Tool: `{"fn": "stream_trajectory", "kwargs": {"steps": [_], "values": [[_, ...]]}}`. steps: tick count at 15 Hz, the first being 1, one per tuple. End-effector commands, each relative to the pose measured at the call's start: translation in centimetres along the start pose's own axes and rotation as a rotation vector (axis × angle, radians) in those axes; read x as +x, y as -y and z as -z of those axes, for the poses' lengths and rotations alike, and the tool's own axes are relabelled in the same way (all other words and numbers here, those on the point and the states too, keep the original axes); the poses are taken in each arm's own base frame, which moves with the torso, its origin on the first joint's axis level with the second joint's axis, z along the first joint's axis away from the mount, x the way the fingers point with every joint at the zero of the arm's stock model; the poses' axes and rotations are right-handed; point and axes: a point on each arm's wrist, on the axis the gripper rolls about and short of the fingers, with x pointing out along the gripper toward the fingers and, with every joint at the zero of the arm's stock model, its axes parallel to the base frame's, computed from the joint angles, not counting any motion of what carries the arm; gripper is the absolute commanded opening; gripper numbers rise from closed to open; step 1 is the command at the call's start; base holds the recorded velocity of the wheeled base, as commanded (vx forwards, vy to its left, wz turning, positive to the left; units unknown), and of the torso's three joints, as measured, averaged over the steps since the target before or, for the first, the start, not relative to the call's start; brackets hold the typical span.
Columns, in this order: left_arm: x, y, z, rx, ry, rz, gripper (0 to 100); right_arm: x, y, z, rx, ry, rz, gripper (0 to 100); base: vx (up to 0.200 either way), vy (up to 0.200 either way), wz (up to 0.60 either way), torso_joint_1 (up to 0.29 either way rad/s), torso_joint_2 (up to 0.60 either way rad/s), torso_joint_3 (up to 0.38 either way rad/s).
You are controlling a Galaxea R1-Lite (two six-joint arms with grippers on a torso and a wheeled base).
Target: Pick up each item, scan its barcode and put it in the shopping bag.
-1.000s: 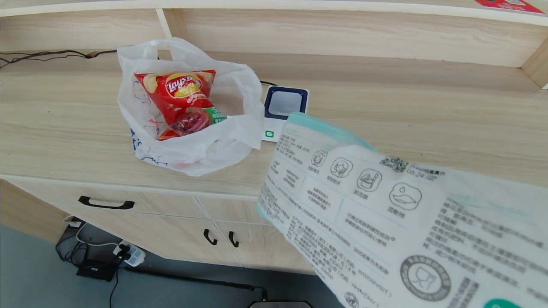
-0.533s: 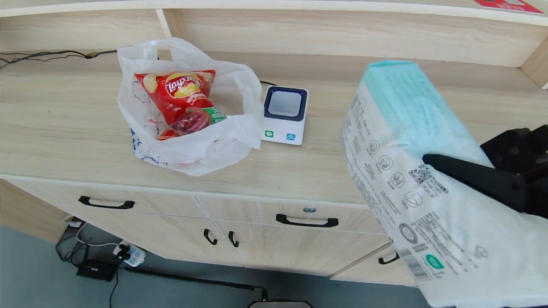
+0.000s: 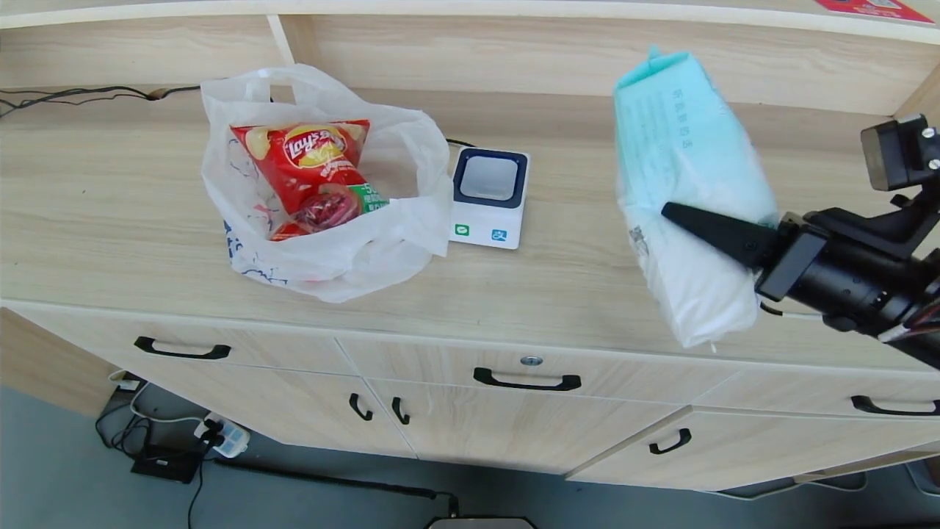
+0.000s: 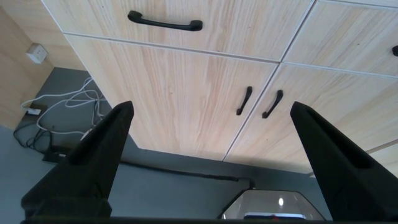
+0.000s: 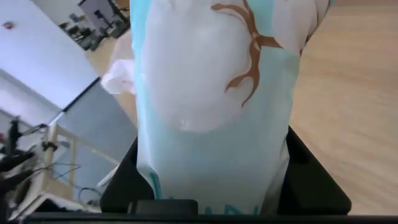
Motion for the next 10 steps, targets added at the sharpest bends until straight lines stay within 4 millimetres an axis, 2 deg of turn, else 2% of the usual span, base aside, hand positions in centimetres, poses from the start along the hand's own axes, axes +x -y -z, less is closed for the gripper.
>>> {"fn": "stream_trajectory", "kwargs": {"steps": [1, 3, 4, 6, 9, 10], "values": [[0.0, 0.0, 0.0, 0.0, -0.001, 0.0, 100, 1.2, -0.4, -3.8, -0.131, 0.107, 0.117, 0, 0.0, 0.0, 0.0, 0.0, 0.0, 0.0], [0.0, 0.0, 0.0, -0.001, -0.001, 0.0, 100, 2.0, -0.7, -6.6, -0.279, 0.145, 0.197, 0, 0.0, 0.0, 0.0, 0.0, 0.0, 0.0], [0.0, 0.0, 0.0, -0.001, 0.001, 0.0, 100, 2.4, -1.1, -7.0, -0.356, 0.129, 0.216, 0, 0.0, 0.0, 0.0, 0.0, 0.0, 0.0], [0.0, 0.0, 0.0, 0.0, -0.002, 0.002, 100, 2.1, -1.1, -6.5, -0.434, 0.11, 0.293, 0, 0.0, 0.0, 0.0, 0.0, 0.0, 0.0], [0.0, 0.0, 0.0, 0.005, 0.004, 0.002, 100, 1.9, -1.3, -6.3, -0.457, 0.102, 0.419, 0, 0.0, 0.0, 0.0, 0.0, 0.0, 0.0], [0.0, 0.0, -0.1, -0.006, 0.004, 0.0, 100, 1.9, -1.3, -6.3, -0.456, 0.102, 0.423, 0, 0.0, 0.2, 0.0, -0.002, 0.0, -0.002]]}}
